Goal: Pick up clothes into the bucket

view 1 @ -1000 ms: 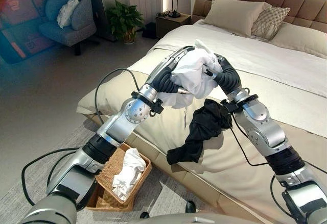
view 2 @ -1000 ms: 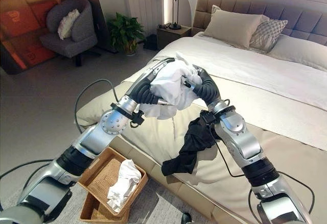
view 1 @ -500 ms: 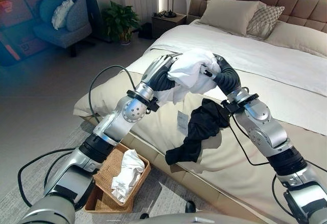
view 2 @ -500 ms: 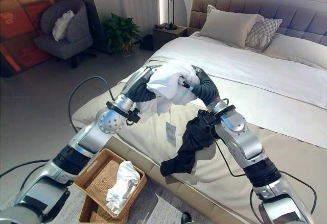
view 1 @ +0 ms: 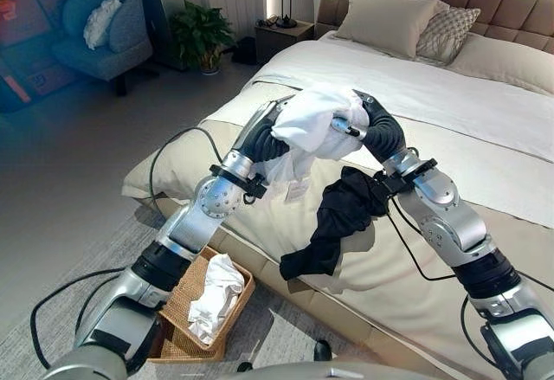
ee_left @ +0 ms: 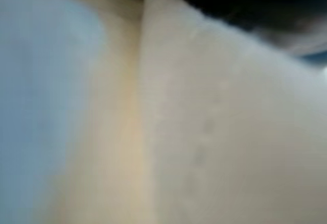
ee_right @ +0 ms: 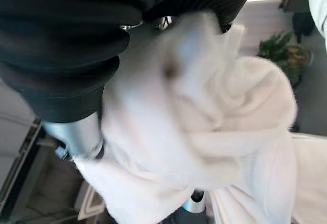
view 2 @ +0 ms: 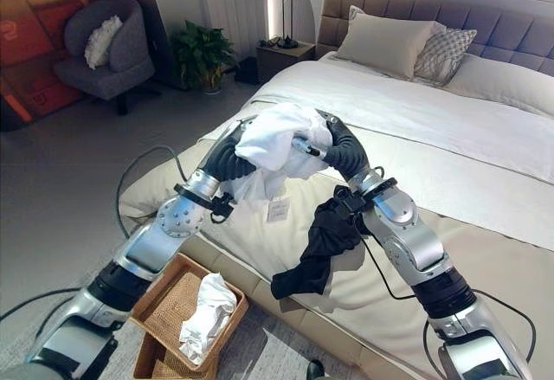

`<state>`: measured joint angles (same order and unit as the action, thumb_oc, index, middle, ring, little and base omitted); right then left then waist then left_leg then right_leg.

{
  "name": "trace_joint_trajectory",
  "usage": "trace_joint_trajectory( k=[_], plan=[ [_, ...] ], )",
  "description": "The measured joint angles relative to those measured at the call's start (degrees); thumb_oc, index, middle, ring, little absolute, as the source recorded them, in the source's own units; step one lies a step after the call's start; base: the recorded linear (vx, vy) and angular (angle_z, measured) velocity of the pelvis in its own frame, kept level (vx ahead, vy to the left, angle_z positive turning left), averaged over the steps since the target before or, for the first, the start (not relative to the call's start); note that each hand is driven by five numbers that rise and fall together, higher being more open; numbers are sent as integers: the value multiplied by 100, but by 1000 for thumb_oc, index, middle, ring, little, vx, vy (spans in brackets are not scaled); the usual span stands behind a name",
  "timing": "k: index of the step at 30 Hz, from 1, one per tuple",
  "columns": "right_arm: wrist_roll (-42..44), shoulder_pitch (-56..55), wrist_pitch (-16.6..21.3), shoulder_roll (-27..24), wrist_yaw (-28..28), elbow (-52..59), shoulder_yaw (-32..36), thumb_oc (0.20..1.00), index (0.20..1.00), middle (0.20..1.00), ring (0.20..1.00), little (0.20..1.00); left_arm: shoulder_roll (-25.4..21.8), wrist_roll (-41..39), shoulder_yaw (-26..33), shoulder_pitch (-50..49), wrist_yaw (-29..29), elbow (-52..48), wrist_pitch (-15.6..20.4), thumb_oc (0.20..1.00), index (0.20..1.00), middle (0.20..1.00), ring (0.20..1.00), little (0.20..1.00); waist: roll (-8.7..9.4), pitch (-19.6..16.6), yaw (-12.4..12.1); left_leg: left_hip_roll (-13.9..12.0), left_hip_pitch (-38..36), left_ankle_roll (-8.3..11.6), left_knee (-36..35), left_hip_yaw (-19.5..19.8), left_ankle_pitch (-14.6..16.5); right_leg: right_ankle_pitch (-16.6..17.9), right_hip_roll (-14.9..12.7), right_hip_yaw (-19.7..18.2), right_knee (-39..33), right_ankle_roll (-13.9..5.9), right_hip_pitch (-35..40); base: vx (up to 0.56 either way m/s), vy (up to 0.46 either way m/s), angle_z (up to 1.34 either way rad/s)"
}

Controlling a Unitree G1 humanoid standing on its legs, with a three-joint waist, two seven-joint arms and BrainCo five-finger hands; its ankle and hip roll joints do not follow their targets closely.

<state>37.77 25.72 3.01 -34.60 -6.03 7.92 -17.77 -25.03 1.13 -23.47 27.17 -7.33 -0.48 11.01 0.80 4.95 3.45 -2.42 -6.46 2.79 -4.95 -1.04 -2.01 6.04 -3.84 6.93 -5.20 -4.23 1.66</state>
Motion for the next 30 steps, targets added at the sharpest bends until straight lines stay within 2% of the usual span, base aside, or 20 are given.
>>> trace_joint_trajectory(
  k=[6, 11, 16, 19, 22, 26, 28, 30],
  plan=[
    [-19, -71, 82, -36, 31, 87, 172, 1000, 1000, 1000, 1000, 1000, -27, -821, 338, -298, 39, -18, -63, 200, 200, 200, 200, 200, 0, 0, 0, -7, -1, -1, -1, 2, 1, -1, 2, 4, -3, 0, 3, 8, -2, 0],
    [-308, -840, 174, -205, 136, 68, 1090, 1000, 1000, 1000, 1000, 1000, -160, -993, 1066, -771, 66, -121, -61, 200, 200, 200, 200, 200, 1, 7, -17, -13, 8, -2, -4, 57, 29, -31, 0, 60, -10, 17, 21, 15, -1, 5],
    [-616, -1599, 180, -161, 207, -2, 1558, 1000, 1000, 1000, 1000, 1000, -257, -1110, 1638, -1261, 60, -264, -57, 200, 200, 200, 200, 200, -11, 61, -13, -13, 24, 0, -6, 119, 31, -57, -4, 134, -20, 6, 34, 17, -6, 7],
    [-1087, -2333, 182, 278, 334, -411, 2173, 1000, 1000, 1000, 1000, 1000, -246, -1140, 2139, -1786, 69, -332, -49, 200, 200, 200, 200, 200, -16, 95, -26, -16, 47, 0, -4, 149, 32, -85, -2, 164, -15, 4, 30, -12, -1, 4],
    [-1516, -2757, 156, 363, 442, -898, 2269, 1000, 1000, 1000, 1000, 1000, -243, -1140, 2413, -2106, 58, -326, -55, 200, 200, 200, 200, 200, -25, 166, -31, -9, 127, 2, -3, 200, 30, -86, -13, 210, -9, 3, -26, -79, -1, 9],
    [-1812, -3064, 184, 925, 706, -1898, 2454, 1000, 1000, 1000, 1000, 1000, -201, -1136, 2723, -2498, -29, -211, -52, 200, 200, 200, 200, 200, -15, 316, -50, 9, 411, 30, 77, 293, 5, -80, -23, 295, 1, -11, -234, -132, 9, 11],
    [-1929, -3206, 196, 1177, 866, -2566, 2473, 1000, 1000, 1000, 1000, 1000, -203, -1129, 2819, -2580, -182, 103, -51, 200, 200, 200, 200, 200, -12, 509, -120, 56, 739, 26, 295, 334, 4, -32, -47, 302, 3, -16, -451, -168, 24, 5],
    [-2035, -3277, 206, 1245, 922, -2755, 2473, 1000, 1000, 1000, 1000, 1000, -201, -1125, 2938, -2602, -251, 389, -57, 200, 200, 200, 200, 200, -16, 690, -125, 89, 914, 28, 402, 361, 3, 8, -34, 318, 21, -13, -564, -179, 43, 5]
  ],
)
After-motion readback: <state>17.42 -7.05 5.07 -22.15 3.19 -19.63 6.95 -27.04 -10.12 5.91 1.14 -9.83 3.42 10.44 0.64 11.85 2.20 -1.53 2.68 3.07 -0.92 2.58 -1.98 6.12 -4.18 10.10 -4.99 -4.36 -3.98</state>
